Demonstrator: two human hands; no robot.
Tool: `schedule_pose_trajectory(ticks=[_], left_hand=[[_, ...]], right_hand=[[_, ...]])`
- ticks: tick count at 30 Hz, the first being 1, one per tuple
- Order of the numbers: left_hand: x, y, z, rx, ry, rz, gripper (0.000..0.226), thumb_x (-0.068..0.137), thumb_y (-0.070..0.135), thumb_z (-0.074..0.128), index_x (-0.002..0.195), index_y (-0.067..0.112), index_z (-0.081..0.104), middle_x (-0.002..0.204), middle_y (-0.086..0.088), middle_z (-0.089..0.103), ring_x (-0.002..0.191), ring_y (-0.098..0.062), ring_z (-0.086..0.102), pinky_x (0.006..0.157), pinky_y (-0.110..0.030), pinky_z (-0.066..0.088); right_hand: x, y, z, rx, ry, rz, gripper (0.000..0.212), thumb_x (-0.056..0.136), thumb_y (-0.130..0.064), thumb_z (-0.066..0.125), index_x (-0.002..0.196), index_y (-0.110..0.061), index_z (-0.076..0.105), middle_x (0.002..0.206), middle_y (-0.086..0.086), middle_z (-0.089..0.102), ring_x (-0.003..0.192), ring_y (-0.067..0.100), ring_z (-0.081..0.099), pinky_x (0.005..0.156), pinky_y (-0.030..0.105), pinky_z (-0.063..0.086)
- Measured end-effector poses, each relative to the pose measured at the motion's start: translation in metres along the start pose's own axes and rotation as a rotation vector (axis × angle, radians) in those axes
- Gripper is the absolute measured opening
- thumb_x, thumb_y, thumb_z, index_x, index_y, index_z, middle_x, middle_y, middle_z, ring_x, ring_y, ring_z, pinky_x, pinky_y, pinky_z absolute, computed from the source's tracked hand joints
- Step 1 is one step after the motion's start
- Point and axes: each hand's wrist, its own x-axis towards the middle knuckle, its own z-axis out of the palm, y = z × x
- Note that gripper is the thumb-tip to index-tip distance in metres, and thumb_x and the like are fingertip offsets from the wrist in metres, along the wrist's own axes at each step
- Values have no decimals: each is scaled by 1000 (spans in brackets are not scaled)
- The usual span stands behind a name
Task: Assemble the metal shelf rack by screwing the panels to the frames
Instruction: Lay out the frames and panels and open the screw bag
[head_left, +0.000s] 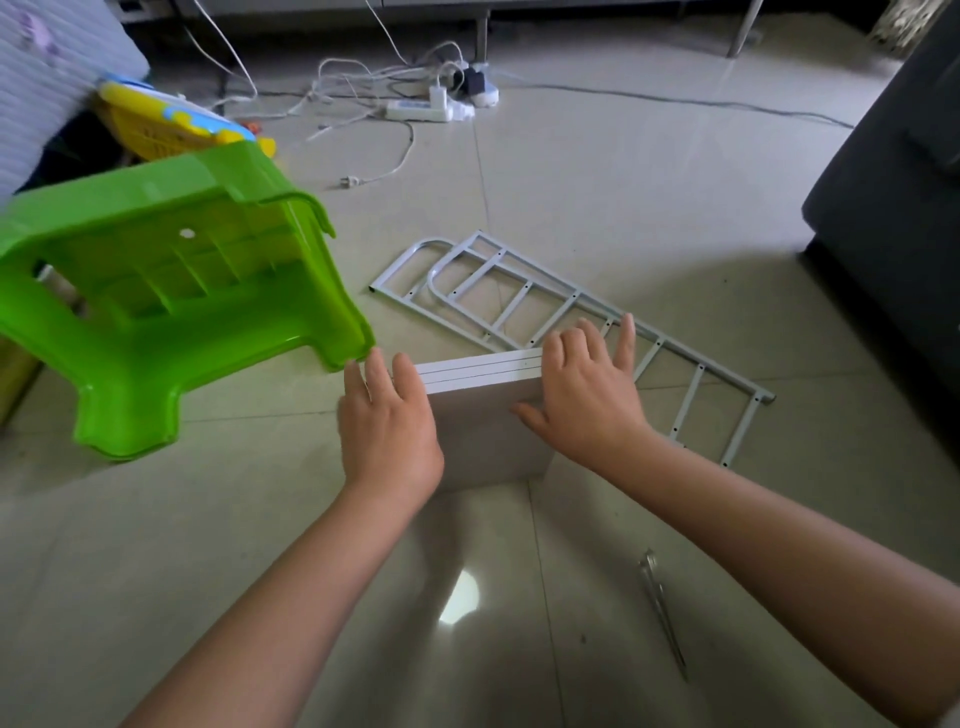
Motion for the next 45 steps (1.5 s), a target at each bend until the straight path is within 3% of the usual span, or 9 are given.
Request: schedule_pose_trajectory(ticks=[4, 7, 10, 14, 20, 24, 31, 36, 45], left_hand=[[12, -1, -12, 289, -75, 69, 55, 91, 31, 55, 133, 8, 28, 146, -11, 28, 139, -32, 21, 104, -47, 32], [25, -9, -22, 286, -136, 244, 50, 85, 43, 62, 118, 14, 38, 122, -3, 54, 113, -25, 53, 72, -30, 39], [24, -13, -31, 375, -174, 356, 52, 85, 52, 56, 117, 15, 37, 119, 0, 56, 108, -24, 57, 66, -28, 33], [15, -14, -34, 345, -133, 411, 48, 84, 52, 58, 109, 15, 40, 114, -1, 58, 107, -24, 58, 66, -28, 35], [26, 21, -49, 200, 243, 807, 71, 18, 36, 95, 64, 9, 47, 49, -3, 52, 37, -22, 52, 31, -16, 21], [33, 95, -50, 174, 418, 1007, 76, 24, 23, 91, 75, 12, 36, 56, -3, 53, 47, -20, 53, 35, -17, 29], [7, 250, -16, -192, 696, 1274, 11, 65, 12, 37, 75, 11, 41, 55, -2, 54, 50, -22, 53, 41, -23, 32], [-19, 312, 43, -261, 678, 1357, 14, 65, 7, 37, 76, 15, 31, 55, -1, 52, 52, -19, 53, 49, -27, 31], [-43, 309, 135, -110, 519, 1436, 12, 71, 7, 42, 83, 10, 40, 64, -5, 53, 58, -21, 48, 59, -31, 22]], right_hand=[[3, 6, -7, -36, -22, -60, 67, 87, -53, 49, 132, -6, 35, 133, 11, 41, 137, 28, 23, 108, 57, -13], [10, 12, -12, -22, -69, -250, 54, 85, -47, 55, 121, -9, 40, 121, 6, 50, 117, 24, 47, 114, 51, 5], [14, 16, -17, -10, -83, -388, 49, 85, -46, 57, 115, -11, 40, 115, 4, 53, 103, 24, 56, 90, 34, 38], [5, 19, -16, -9, -49, -463, 51, 85, -47, 57, 116, -10, 39, 114, 5, 51, 102, 24, 54, 75, 30, 39], [-25, 69, -30, 0, 198, -363, 57, 59, -40, 83, 88, -7, 47, 80, 10, 58, 68, 29, 61, 45, 26, 35], [-63, 128, -31, -37, 270, -172, 60, 44, -40, 88, 74, -10, 47, 66, 5, 56, 52, 25, 57, 38, 23, 39], [-163, 236, -25, -159, 375, 155, 37, 75, -45, 53, 71, -11, 42, 63, 8, 50, 48, 24, 49, 47, 27, 38], [-207, 273, 22, -262, 303, 321, 37, 59, -29, 72, 64, -11, 40, 60, 7, 45, 49, 22, 42, 54, 26, 23], [-222, 274, 119, -14, 99, 464, 51, 31, -23, 86, 68, -15, 52, 68, 6, 53, 58, 23, 53, 53, 27, 40]])
